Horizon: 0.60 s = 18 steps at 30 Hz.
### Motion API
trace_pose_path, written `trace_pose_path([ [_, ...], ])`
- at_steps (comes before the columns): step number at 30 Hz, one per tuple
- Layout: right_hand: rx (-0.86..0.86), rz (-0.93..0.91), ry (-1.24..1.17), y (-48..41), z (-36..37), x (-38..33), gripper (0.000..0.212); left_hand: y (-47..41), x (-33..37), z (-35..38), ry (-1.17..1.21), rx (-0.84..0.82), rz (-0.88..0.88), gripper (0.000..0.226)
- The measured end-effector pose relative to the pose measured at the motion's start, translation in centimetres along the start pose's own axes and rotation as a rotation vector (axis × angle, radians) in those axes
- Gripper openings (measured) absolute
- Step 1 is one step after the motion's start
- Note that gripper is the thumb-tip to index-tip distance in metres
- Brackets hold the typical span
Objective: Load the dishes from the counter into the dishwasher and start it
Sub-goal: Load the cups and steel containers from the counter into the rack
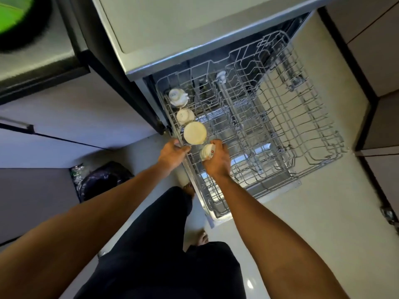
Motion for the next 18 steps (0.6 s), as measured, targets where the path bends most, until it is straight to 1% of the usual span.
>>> trace_pose_path([
  [4, 0.003, -0.038, 0.016, -0.7, 1.4, 0.6, 0.068, -0.1, 0.3, 0.9, 0.054, 0.004, 0.060, 0.026],
  [7, -0.003, -0.094, 0.042, -0.6, 2.2, 0.3, 0.067, -0.1, 0.0, 1.5, 0.178, 0.016, 0.070, 0.018],
  [12, 0.035, -0.132, 0.056, 0.0, 3.0, 0.2, 0.070, -0.1, 0.1, 1.7, 0.221, 0.032, 0.101, 0.024],
  [18, 0.004, -0.130, 0.045, 0.2, 3.2, 0.3, 0.072, 0.0, 0.2, 1.6, 0.197, 0.030, 0.135, 0.024],
])
Point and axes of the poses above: each hand's wrist, its own y-axis away from the middle knuckle, its own z-axis out of the palm, x = y × z, the point moved 8 cm from there along -y, towards the middle knuckle, and after that the axes turned 6 degrees about y, right-handed, at the moved point
